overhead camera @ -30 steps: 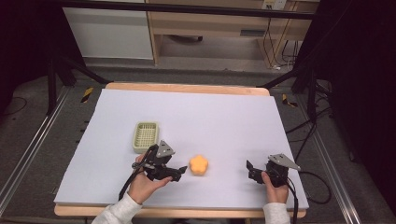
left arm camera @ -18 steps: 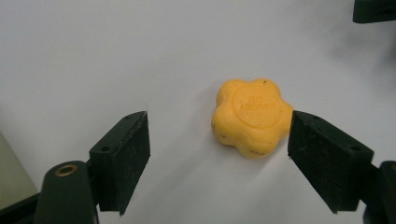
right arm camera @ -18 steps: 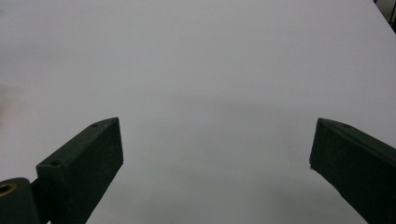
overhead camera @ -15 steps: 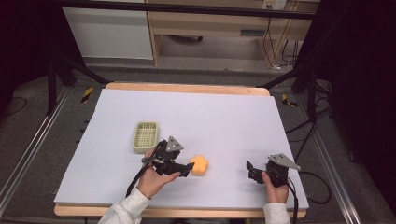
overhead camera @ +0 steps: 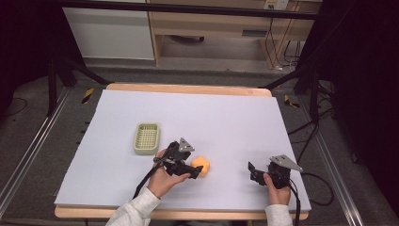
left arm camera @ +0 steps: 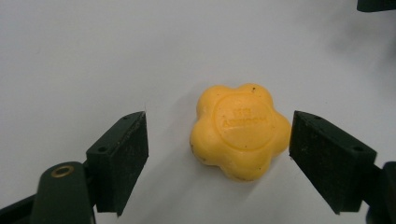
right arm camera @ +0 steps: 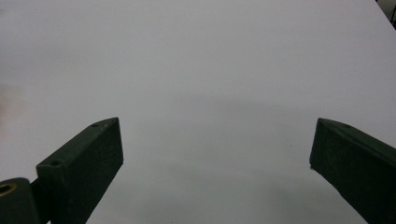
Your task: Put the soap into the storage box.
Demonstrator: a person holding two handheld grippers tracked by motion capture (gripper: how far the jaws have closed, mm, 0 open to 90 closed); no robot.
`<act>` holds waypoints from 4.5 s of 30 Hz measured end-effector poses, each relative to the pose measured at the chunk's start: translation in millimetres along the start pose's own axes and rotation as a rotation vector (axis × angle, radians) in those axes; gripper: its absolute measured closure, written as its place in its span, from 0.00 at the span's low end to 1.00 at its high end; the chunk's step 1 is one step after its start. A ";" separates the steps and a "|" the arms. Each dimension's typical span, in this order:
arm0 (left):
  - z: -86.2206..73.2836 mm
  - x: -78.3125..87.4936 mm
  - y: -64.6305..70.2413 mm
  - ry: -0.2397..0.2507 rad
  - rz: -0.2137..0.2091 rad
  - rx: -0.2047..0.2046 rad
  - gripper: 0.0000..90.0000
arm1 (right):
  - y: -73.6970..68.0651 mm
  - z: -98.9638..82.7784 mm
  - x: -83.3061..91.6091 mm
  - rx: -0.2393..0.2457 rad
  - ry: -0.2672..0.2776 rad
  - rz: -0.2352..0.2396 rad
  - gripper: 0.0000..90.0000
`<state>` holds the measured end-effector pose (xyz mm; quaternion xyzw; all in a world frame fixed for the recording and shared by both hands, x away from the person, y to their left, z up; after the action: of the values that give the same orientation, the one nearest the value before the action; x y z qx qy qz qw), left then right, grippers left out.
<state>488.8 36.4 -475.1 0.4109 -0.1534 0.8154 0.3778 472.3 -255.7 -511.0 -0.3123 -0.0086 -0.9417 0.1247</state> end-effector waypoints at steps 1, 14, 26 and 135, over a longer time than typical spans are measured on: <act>0.3 -2.2 0.9 -0.005 -0.002 -0.005 0.21 | 0.0 0.0 0.0 -0.001 0.000 0.000 0.04; 2.3 -15.0 10.0 -0.045 0.004 -0.055 0.17 | -0.1 0.0 -0.1 -0.002 -0.002 0.001 0.04; 0.9 -29.7 10.9 -0.101 0.005 -0.078 0.15 | -0.1 0.0 -0.2 0.000 -0.002 0.000 0.04; -24.1 65.7 -69.7 0.008 0.120 0.081 0.29 | 1.2 0.1 -0.9 -0.012 -0.008 0.000 0.04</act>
<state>502.4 128.7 -442.5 0.4127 -0.1430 0.8438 0.3118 473.3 -256.7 -511.6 -0.3169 -0.0037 -0.9405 0.1227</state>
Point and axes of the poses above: each handheld gripper's, and its own axes: x roughly backward along the jaws, z roughly out of its top, y roughly to its right, the point moved 5 cm from there along -x, roughly forward along the jaws, and after that the axes turned 6 degrees about -y, right-handed, at the moved point
